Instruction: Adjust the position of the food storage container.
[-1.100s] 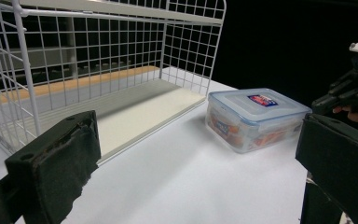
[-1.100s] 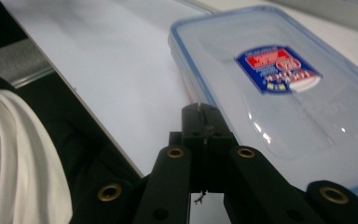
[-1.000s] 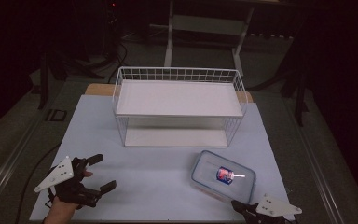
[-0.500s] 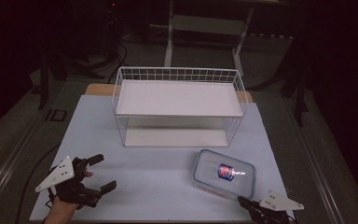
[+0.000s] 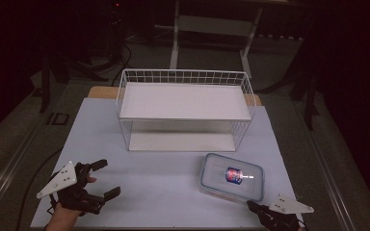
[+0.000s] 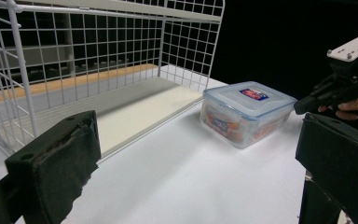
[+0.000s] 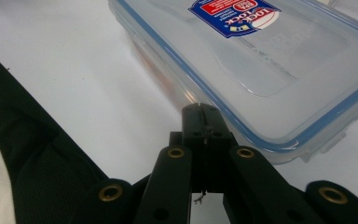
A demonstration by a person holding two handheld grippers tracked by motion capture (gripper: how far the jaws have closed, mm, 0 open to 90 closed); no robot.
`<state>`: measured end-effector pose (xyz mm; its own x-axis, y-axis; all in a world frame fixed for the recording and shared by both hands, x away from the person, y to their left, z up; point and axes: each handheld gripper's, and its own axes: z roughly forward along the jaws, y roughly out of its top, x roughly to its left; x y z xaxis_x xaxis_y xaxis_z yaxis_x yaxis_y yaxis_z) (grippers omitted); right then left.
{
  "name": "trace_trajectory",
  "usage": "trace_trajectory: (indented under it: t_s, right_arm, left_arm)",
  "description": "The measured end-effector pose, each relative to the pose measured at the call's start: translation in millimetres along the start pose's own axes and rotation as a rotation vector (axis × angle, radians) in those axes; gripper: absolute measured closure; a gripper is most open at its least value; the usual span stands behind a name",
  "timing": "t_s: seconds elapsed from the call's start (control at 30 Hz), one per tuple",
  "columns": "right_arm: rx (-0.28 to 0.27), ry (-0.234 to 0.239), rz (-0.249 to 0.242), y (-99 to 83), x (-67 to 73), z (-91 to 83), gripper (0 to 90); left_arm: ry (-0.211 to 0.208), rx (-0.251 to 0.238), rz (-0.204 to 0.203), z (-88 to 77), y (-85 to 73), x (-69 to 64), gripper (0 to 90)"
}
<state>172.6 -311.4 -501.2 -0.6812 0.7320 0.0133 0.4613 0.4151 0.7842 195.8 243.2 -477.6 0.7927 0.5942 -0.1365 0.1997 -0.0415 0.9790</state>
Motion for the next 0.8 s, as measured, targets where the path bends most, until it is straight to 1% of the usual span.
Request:
trace_trajectory:
  t_s: [0.1,0.3,0.43,0.6,0.7,0.8]
  right_arm:
    - [0.001,-0.003,0.001,0.5,-1.1,0.3,90.0]
    - [0.000,-0.036,0.001,5.3,-9.4,4.0,90.0]
    - [-0.002,-0.039,0.007,8.6,-16.5,6.4,90.0]
    - [-0.001,-0.064,0.003,11.0,-22.6,8.6,90.0]
    - [-0.004,-0.064,0.010,11.6,-25.3,9.2,90.0]
    - [-0.007,-0.074,0.013,13.0,-29.3,10.8,90.0]
  left_arm:
    - [-0.001,0.000,0.000,0.2,0.1,-0.1,0.0]
    - [-0.002,0.003,0.001,0.5,0.0,-0.3,0.0]
    - [-0.002,0.003,0.000,0.5,0.0,-0.2,0.0]
    - [-0.004,0.006,0.001,1.2,-0.2,-0.2,0.0]
    - [-0.004,0.007,0.000,1.7,-0.4,-0.4,0.0]
    - [-0.007,0.008,0.001,2.2,-0.5,-0.7,0.0]
